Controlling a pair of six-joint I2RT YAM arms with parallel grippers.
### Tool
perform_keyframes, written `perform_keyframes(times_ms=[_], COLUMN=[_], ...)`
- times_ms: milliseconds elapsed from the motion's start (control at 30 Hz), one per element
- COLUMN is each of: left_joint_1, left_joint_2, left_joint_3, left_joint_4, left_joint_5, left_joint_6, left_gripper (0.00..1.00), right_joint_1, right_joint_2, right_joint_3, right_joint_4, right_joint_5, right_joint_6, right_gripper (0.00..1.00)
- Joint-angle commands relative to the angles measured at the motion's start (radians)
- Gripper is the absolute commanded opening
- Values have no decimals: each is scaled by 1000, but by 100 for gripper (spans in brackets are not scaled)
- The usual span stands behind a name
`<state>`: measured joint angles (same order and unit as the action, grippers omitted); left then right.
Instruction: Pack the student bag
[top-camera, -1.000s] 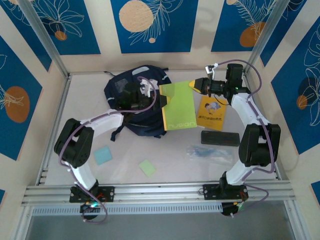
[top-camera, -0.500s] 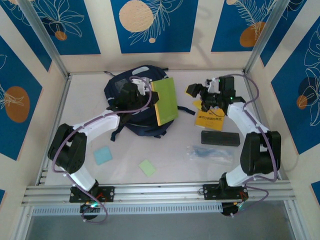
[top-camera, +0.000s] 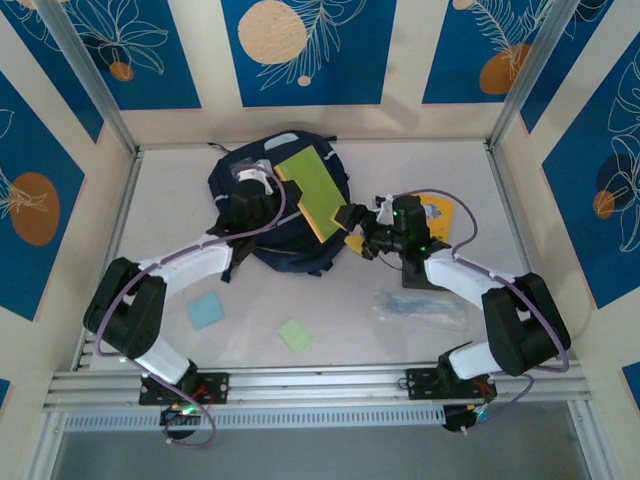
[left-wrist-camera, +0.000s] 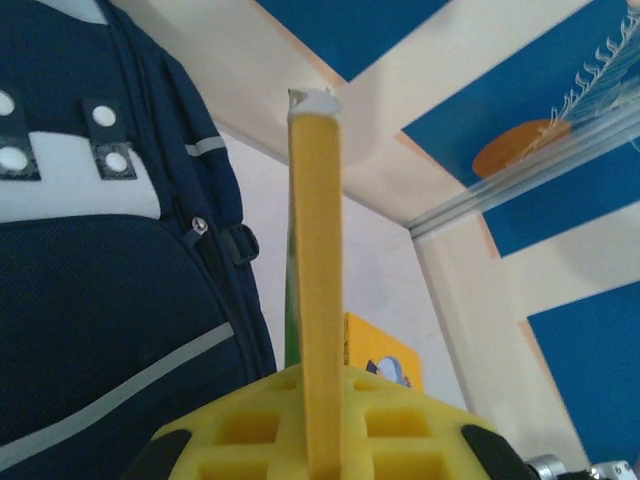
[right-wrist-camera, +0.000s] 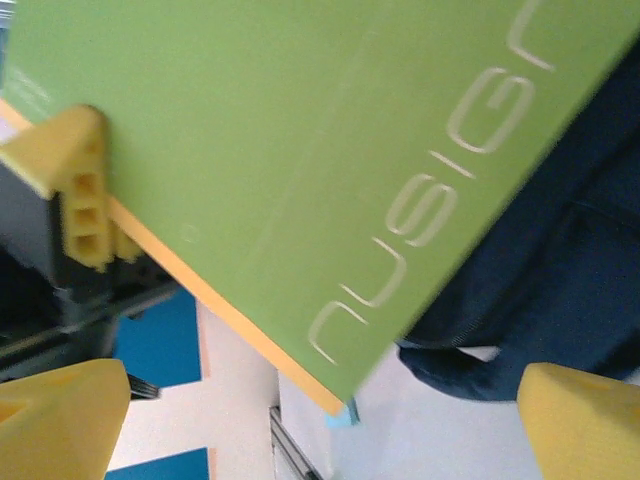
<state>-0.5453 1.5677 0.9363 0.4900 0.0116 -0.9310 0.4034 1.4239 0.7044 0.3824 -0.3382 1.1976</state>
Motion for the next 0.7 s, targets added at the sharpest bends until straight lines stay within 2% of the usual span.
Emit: perform_keyframes(times_ms=[0, 200, 333, 500, 567, 600, 667], left_joint_1=[-11, -18, -19, -21, -21, -21, -22], left_joint_2=[-61, -96, -138, -146, -137, -133, -129], left_joint_3=[-38, -123, -170, -166, -176, -182, -194], left_joint_4=[147, 250, 296, 291, 304, 307, 311], left_joint_5=[-42, -96, -163, -124, -109, -104, -101], left_joint_6=[-115, -171, -150, -172, -197, -208, -212], left_gripper=[0, 0, 0, 0, 0, 0, 0], right_joint_1=[21, 34, 56, 63, 64, 64, 64], right_joint_2=[51, 169, 173, 190, 199, 200, 197], right_joint_3=[8, 11, 5, 20, 39, 46, 46], right_joint_4=[210, 394, 365, 450, 480, 487, 499], right_joint_5=[43, -9, 7, 3, -11, -15, -10], right_joint_6=[89, 216, 205, 207, 212, 213, 216], right_gripper=[99, 100, 99, 99, 95, 90, 72])
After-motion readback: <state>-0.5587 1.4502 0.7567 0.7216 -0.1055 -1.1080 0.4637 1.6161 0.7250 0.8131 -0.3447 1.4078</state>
